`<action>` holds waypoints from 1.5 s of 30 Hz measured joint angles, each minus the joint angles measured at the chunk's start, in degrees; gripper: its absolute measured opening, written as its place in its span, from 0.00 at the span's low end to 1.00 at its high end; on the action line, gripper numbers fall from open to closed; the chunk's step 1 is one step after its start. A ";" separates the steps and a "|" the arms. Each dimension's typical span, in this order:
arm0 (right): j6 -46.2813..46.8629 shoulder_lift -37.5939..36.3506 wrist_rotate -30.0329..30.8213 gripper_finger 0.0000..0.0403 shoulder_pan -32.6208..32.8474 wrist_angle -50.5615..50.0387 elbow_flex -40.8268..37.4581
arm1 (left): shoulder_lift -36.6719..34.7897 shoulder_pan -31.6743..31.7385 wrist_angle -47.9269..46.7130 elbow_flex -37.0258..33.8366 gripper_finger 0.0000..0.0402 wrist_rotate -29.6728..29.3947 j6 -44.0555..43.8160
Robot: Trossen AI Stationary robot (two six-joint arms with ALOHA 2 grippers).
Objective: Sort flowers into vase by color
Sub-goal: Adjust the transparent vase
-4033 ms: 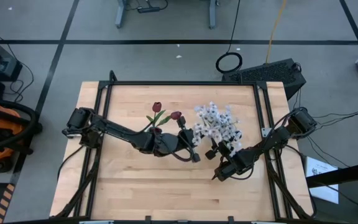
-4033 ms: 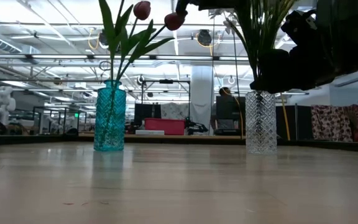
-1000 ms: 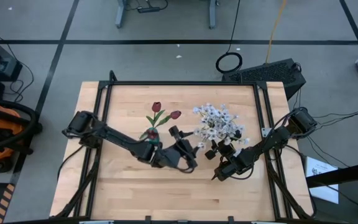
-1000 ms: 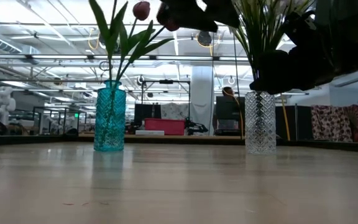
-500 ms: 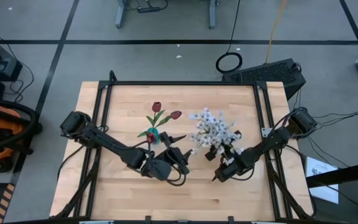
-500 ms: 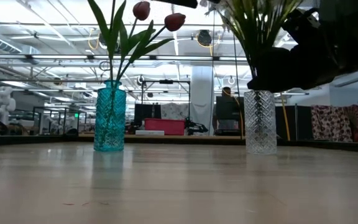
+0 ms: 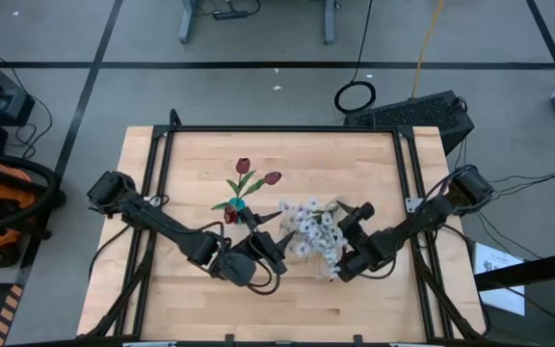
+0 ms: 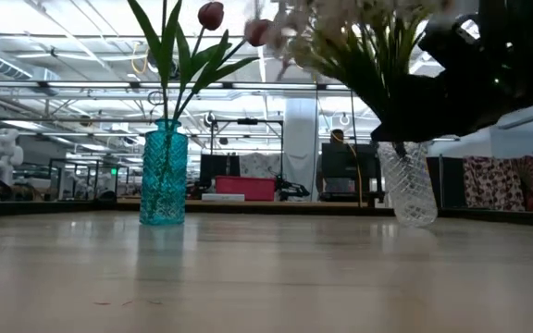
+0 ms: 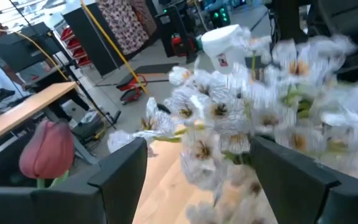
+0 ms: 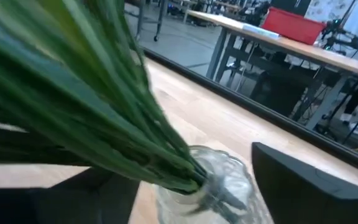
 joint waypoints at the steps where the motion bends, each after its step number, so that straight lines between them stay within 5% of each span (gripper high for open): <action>1: -0.88 -0.27 -0.54 0.63 0.00 -0.04 0.00 | -0.03 -0.03 0.07 0.02 0.72 -0.10 0.00; 6: -1.34 -0.93 -0.87 0.28 0.00 0.00 0.01 | 0.06 -0.03 0.01 0.02 0.72 -1.06 0.02; 10: -1.46 -1.03 -0.39 0.11 -0.03 0.04 0.01 | 0.07 -0.03 -0.03 0.02 0.72 -1.26 0.02; 20: -0.77 -1.50 0.71 0.16 -0.79 -0.81 0.04 | 0.07 -0.12 -0.55 0.02 0.72 -2.03 0.02; 24: -0.77 -2.79 0.42 0.15 -0.75 -1.09 0.04 | -0.49 -1.28 -8.57 0.02 0.72 -1.54 -3.26; 28: -0.86 -5.57 -0.73 0.15 -0.70 -1.72 0.04 | -1.11 -1.25 -14.59 0.09 0.72 11.43 -8.79; 32: -1.16 -8.88 -2.06 0.15 -0.78 -2.82 0.04 | 2.54 1.43 -10.64 0.09 0.72 26.71 -10.42; 45: 5.14 -13.93 -9.55 0.15 -1.86 -2.54 0.08 | 9.27 5.33 -0.32 0.02 0.72 27.09 -8.55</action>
